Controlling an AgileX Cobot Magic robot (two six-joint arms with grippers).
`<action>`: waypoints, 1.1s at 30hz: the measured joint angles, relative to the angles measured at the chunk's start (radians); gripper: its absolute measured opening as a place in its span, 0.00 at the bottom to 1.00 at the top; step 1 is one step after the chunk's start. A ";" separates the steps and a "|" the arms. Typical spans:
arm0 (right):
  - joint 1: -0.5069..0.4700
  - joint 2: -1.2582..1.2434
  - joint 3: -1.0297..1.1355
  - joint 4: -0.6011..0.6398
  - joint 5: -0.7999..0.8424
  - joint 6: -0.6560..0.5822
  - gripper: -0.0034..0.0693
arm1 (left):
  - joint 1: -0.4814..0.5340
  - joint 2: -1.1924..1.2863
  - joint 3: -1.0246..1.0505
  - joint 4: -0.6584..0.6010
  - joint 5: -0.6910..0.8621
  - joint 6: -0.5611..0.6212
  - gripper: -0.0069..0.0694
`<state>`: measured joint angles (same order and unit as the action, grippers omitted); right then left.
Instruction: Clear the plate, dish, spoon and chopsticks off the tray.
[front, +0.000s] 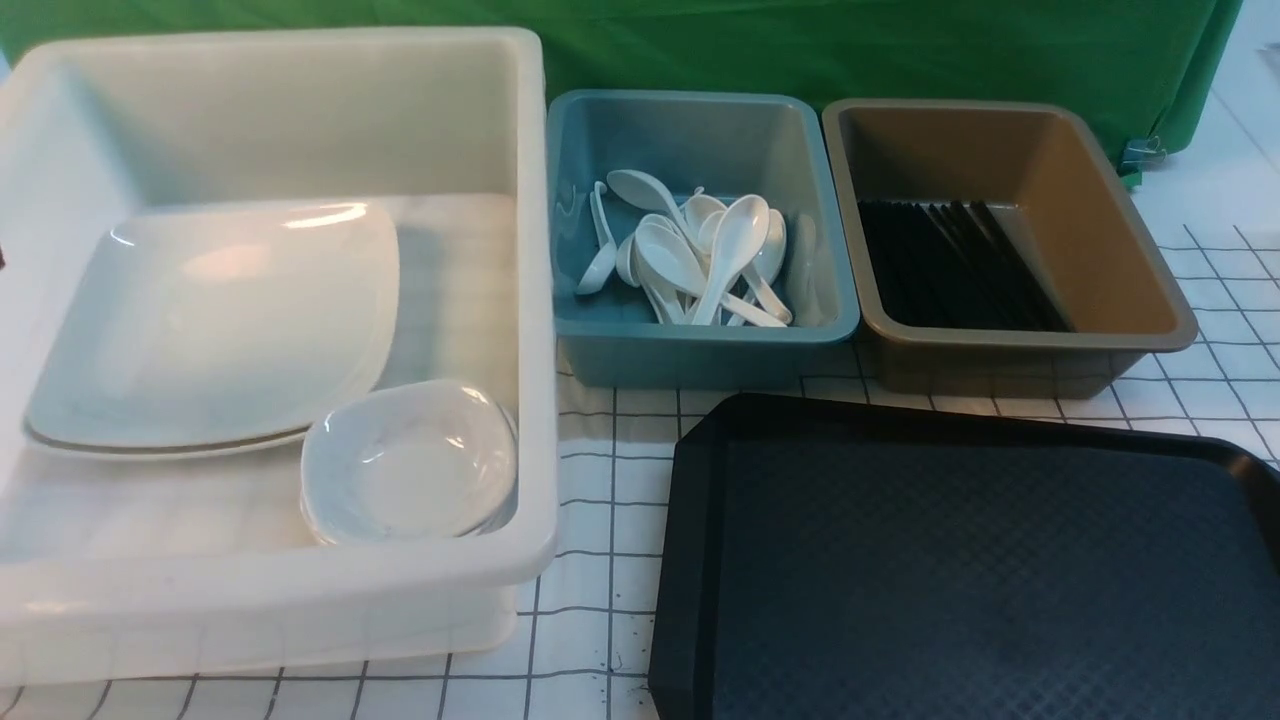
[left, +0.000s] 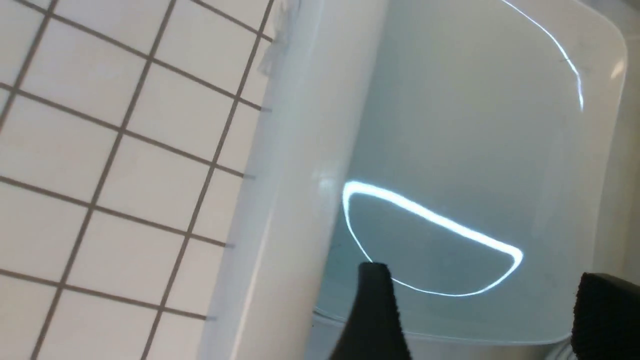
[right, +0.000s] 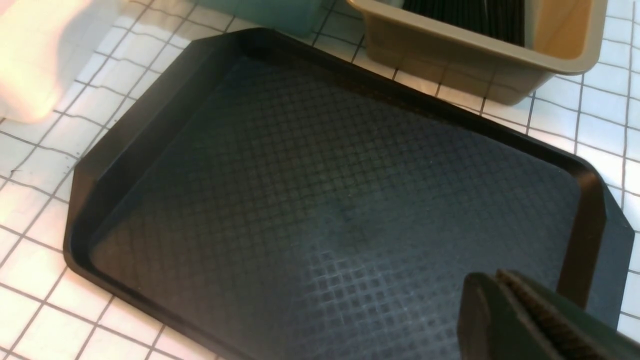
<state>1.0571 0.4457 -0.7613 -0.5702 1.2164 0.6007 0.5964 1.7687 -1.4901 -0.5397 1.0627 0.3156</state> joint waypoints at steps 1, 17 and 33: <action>0.000 0.000 0.000 -0.003 0.000 0.000 0.06 | 0.000 -0.006 -0.013 0.001 0.020 -0.006 0.67; 0.000 -0.053 -0.214 -0.002 -0.009 -0.130 0.06 | -0.398 -0.153 -0.031 0.077 0.118 -0.024 0.08; 0.000 -0.192 0.235 0.005 -0.804 -0.159 0.06 | -0.731 -0.419 -0.031 0.161 0.124 -0.053 0.08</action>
<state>1.0571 0.2537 -0.5263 -0.5657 0.4127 0.4419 -0.1346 1.3496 -1.5206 -0.3791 1.1864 0.2623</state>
